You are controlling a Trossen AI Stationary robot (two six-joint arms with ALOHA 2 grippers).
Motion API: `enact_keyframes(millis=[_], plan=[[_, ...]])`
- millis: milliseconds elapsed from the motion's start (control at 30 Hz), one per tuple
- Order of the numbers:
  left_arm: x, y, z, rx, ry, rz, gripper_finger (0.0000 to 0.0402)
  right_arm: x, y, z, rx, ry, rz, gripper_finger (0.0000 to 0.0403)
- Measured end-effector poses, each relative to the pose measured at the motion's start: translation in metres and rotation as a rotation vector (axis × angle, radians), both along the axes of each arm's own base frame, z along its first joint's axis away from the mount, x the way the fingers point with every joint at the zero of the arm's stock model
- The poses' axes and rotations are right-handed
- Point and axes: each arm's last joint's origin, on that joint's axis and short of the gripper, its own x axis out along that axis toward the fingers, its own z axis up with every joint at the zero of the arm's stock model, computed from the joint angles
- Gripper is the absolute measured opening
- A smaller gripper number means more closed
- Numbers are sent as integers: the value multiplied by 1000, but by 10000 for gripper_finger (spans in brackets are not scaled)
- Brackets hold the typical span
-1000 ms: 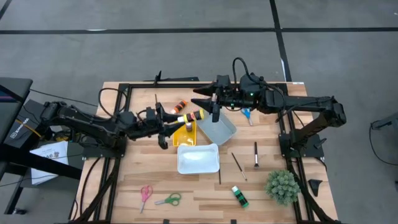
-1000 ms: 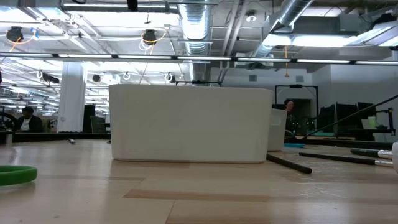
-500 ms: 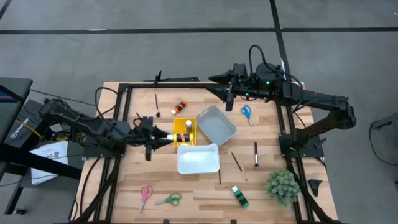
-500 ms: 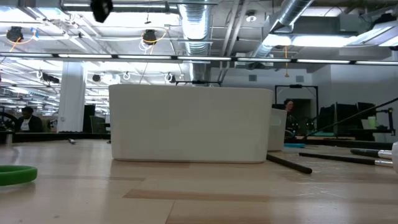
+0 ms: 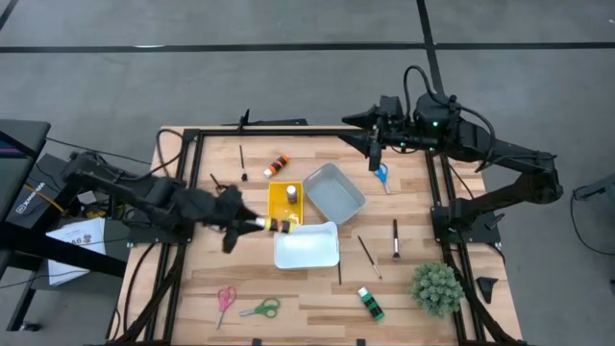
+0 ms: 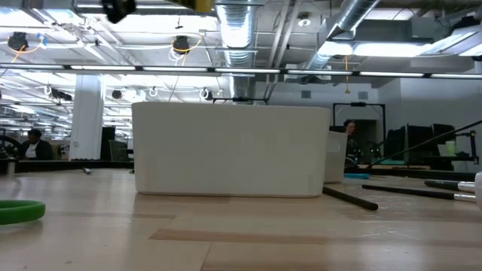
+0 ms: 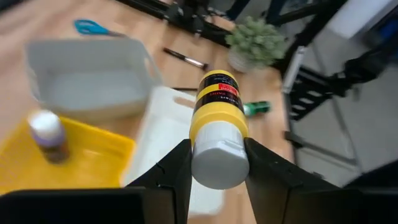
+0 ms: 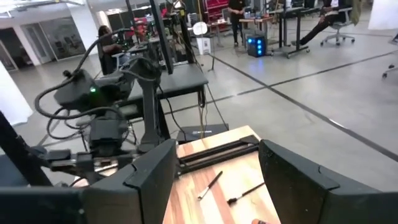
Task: Pick & Place Paint Supplies
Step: Put the yellow paint bottle into the yellow bin
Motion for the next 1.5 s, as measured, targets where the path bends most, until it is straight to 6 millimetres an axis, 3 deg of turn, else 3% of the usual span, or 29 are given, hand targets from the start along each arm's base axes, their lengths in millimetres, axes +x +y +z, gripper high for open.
enact_keyframes(millis=[300,533,700,867,1033,1233,1500], plan=[[72,80,24,172,118,-50,111,-7,5,-1,-28,49,18,225],[107,137,49,320,263,-108,111,-27,9,9,-46,15,18,225],[124,163,60,364,332,-125,111,-43,11,16,-57,-12,14,225],[137,176,60,365,436,-164,111,-54,13,20,-60,-19,-9,225],[132,177,49,339,633,-190,111,-58,13,20,-59,-18,-9,225],[103,167,46,219,862,-234,111,-56,13,19,-57,-5,-8,225],[55,144,49,135,922,-200,111,-51,15,16,-51,6,6,225]])
